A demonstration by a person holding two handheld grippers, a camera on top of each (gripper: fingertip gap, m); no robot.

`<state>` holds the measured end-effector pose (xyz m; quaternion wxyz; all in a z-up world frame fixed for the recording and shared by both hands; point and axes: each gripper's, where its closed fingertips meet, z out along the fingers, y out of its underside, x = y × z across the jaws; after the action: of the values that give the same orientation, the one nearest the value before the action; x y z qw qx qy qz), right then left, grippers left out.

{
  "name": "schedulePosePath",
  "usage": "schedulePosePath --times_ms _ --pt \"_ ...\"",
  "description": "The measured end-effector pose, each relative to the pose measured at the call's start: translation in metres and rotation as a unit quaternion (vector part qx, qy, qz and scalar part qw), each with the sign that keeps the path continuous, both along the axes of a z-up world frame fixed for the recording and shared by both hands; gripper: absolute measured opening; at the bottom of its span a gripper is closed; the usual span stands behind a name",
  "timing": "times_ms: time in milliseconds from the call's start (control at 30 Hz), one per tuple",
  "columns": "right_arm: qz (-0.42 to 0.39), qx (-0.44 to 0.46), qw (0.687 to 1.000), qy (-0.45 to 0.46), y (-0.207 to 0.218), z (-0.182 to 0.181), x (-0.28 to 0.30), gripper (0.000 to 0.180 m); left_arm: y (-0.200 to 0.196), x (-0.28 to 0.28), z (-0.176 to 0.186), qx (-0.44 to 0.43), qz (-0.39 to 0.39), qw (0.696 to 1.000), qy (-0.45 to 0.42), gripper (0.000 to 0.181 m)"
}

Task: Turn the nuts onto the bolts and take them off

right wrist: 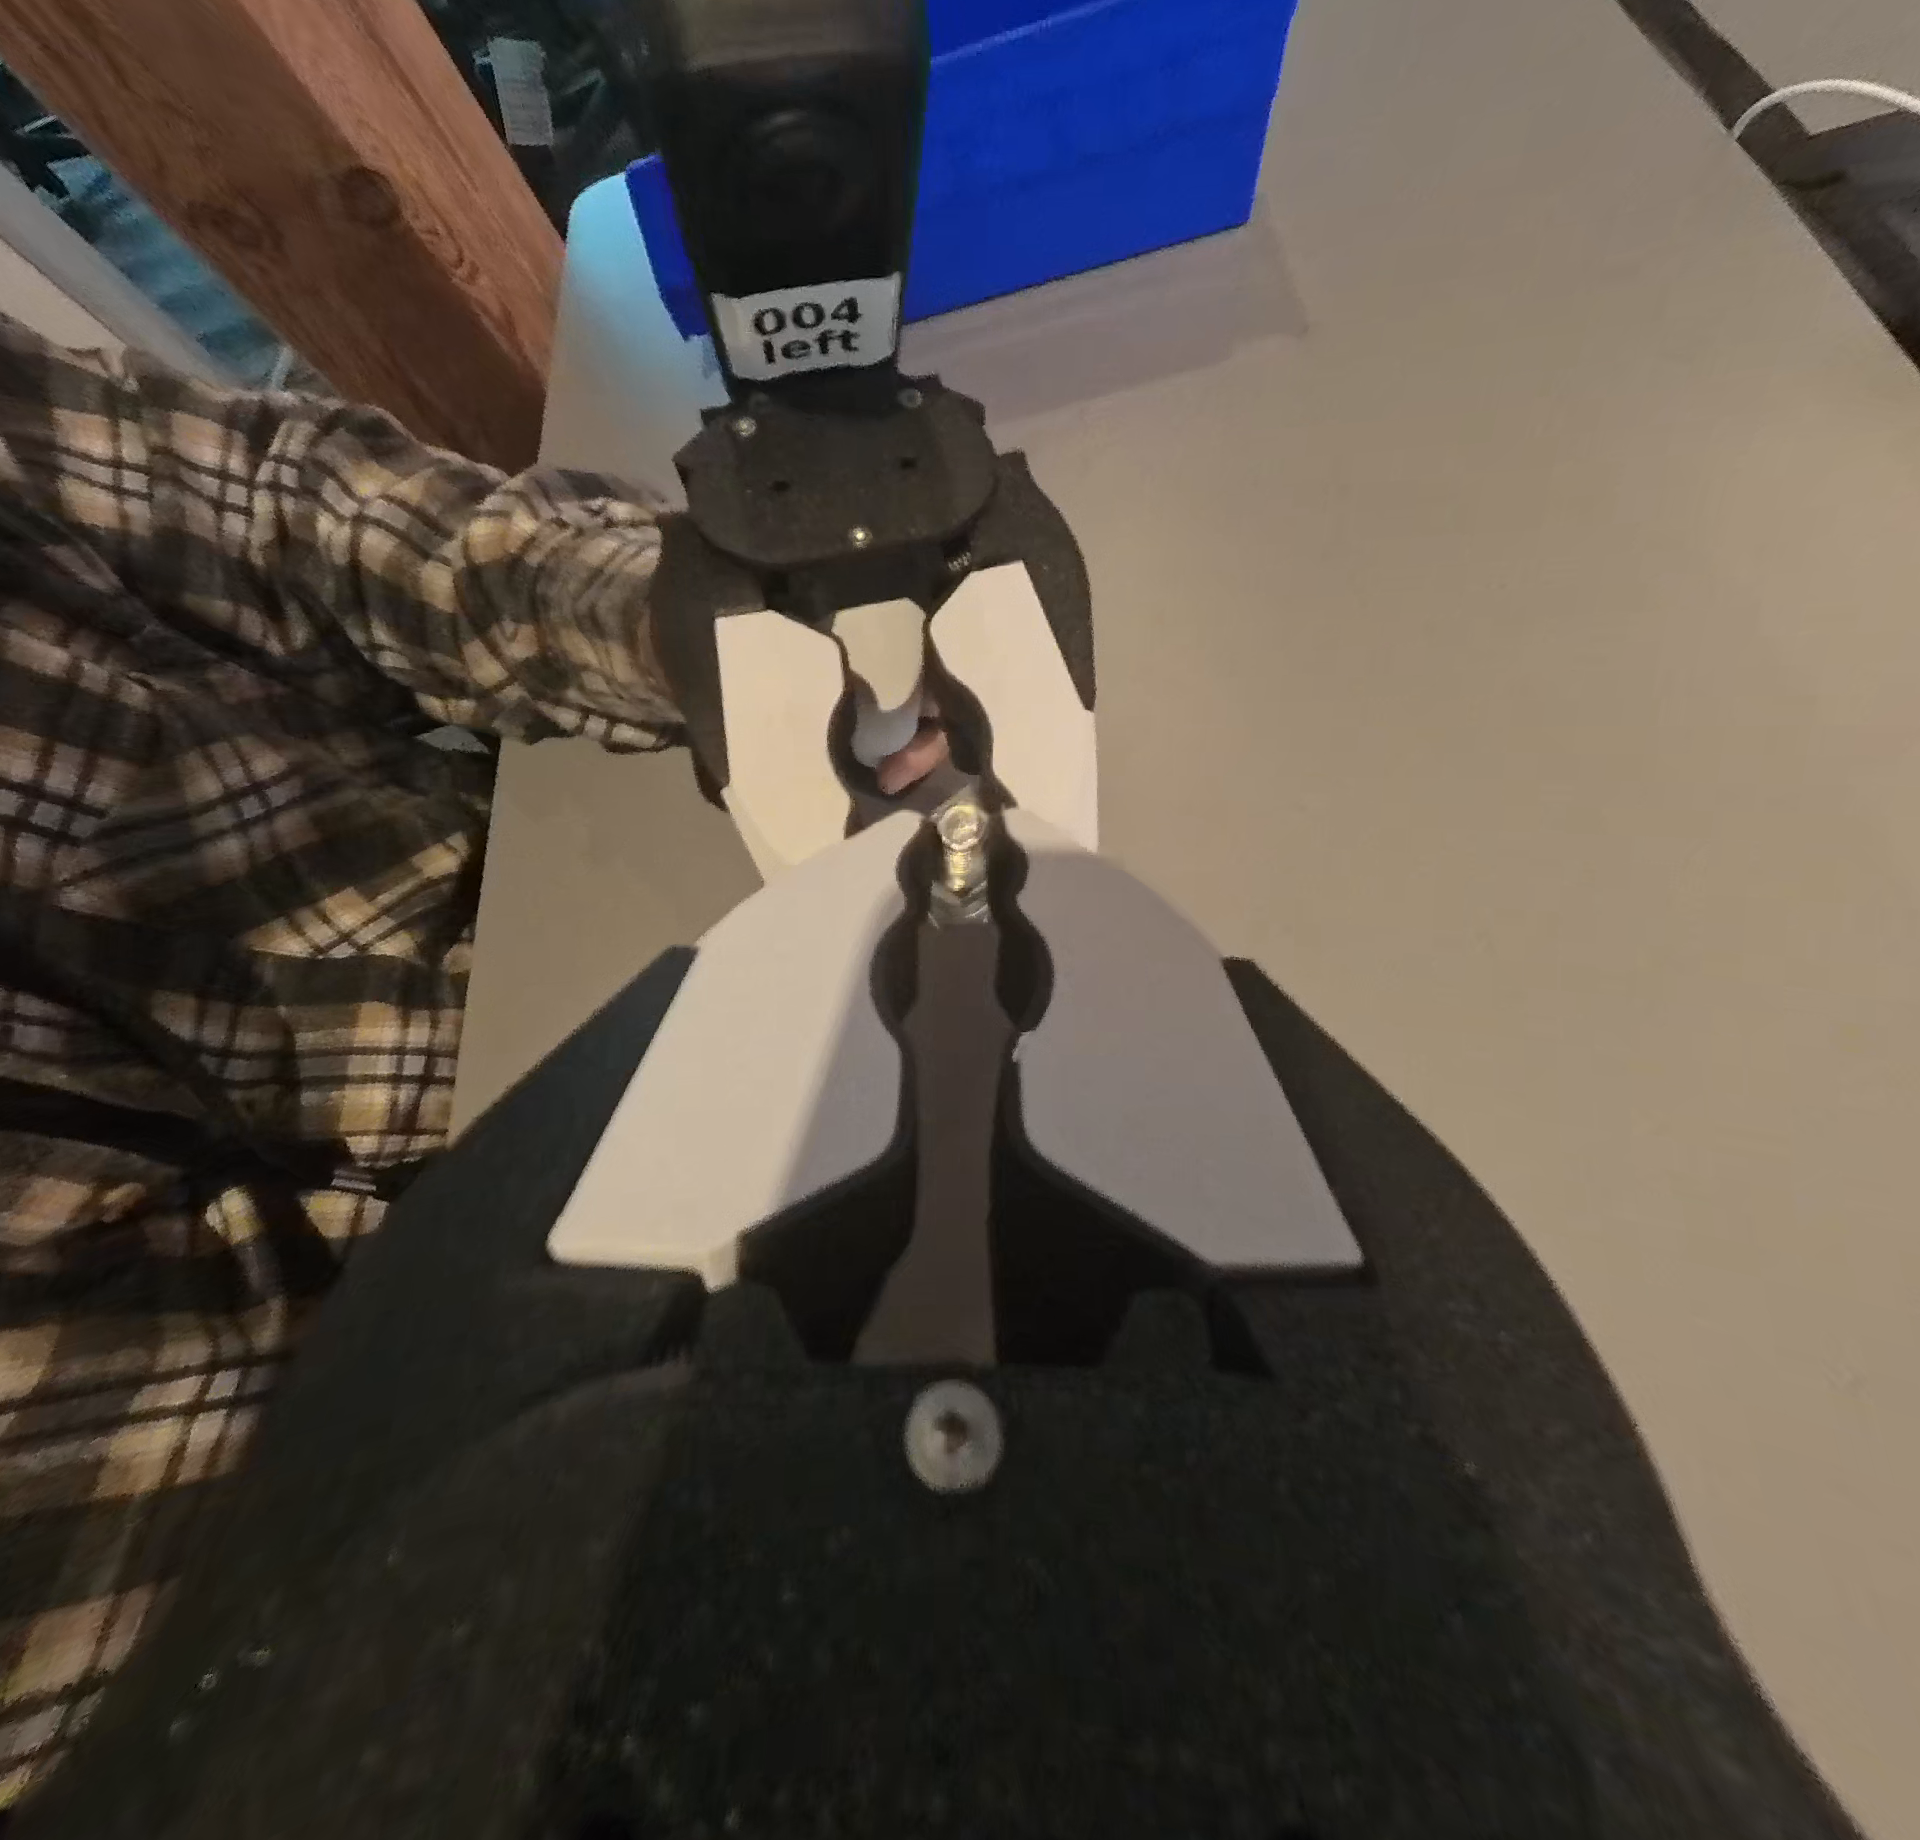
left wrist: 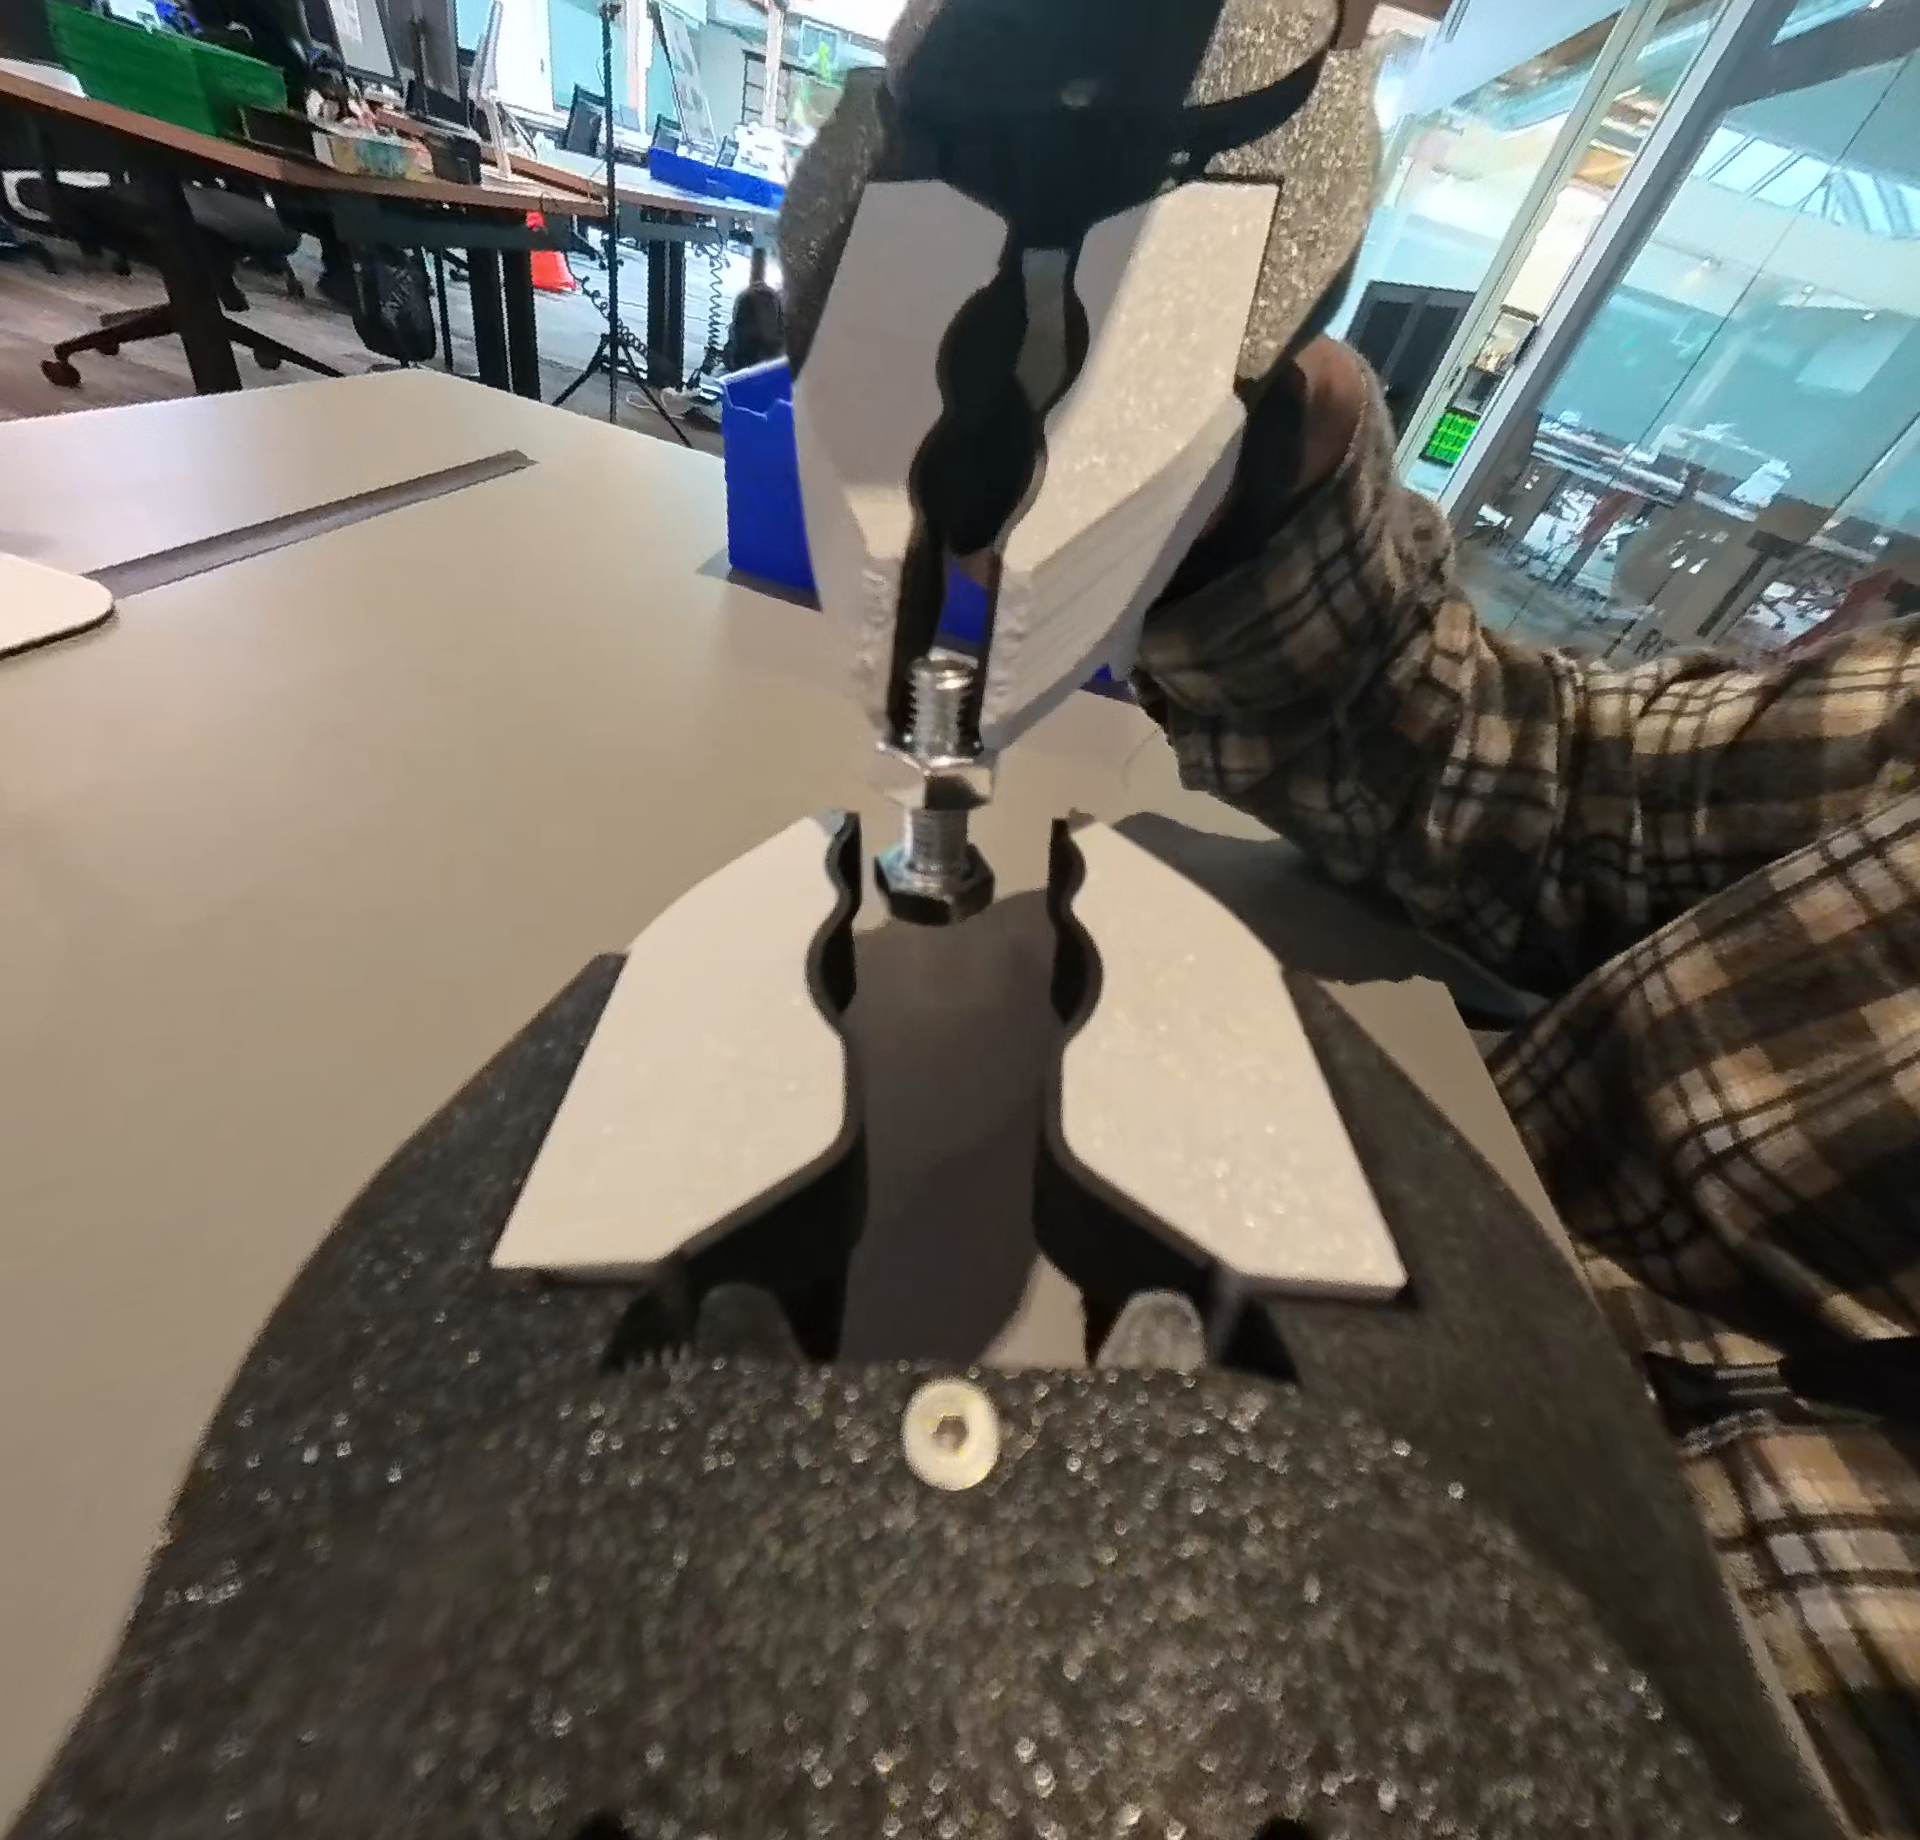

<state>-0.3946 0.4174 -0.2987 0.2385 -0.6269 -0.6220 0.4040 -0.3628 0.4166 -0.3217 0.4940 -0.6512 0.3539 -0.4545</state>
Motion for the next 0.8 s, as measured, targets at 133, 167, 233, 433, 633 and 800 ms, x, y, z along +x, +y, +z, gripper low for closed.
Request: schedulePosePath --times_ms 133,167,233,433,633,800 --pt "0.006 0.003 1.0 0.002 -0.0013 0.0017 0.0016 0.009 -0.0003 0.0034 -0.0023 -0.003 -0.005 1.0 0.005 0.029" --pt "0.008 0.002 1.0 0.002 -0.002 0.0022 0.002 0.009 -0.0008 0.0043 -0.0024 -0.002 -0.007 1.0 0.005 0.027" --pt "0.013 0.001 1.0 0.002 -0.0033 0.0026 0.0031 0.009 -0.0016 0.0055 -0.002 -0.001 -0.009 1.0 0.005 0.024" --pt "0.024 0.011 1.0 0.002 -0.0068 0.004 0.003 0.009 -0.0035 0.0077 -0.0006 -0.004 -0.016 1.0 0.002 0.023" --pt "0.03 0.012 0.999 0.007 -0.008 0.0063 -0.0001 0.009 -0.0038 0.0085 -0.0015 -0.005 -0.015 1.0 0.007 0.019" --pt "0.036 0.017 0.999 0.012 -0.0096 0.0078 -0.0018 0.009 -0.0036 0.0074 -0.0013 -0.005 -0.01 1.0 0.01 0.016"
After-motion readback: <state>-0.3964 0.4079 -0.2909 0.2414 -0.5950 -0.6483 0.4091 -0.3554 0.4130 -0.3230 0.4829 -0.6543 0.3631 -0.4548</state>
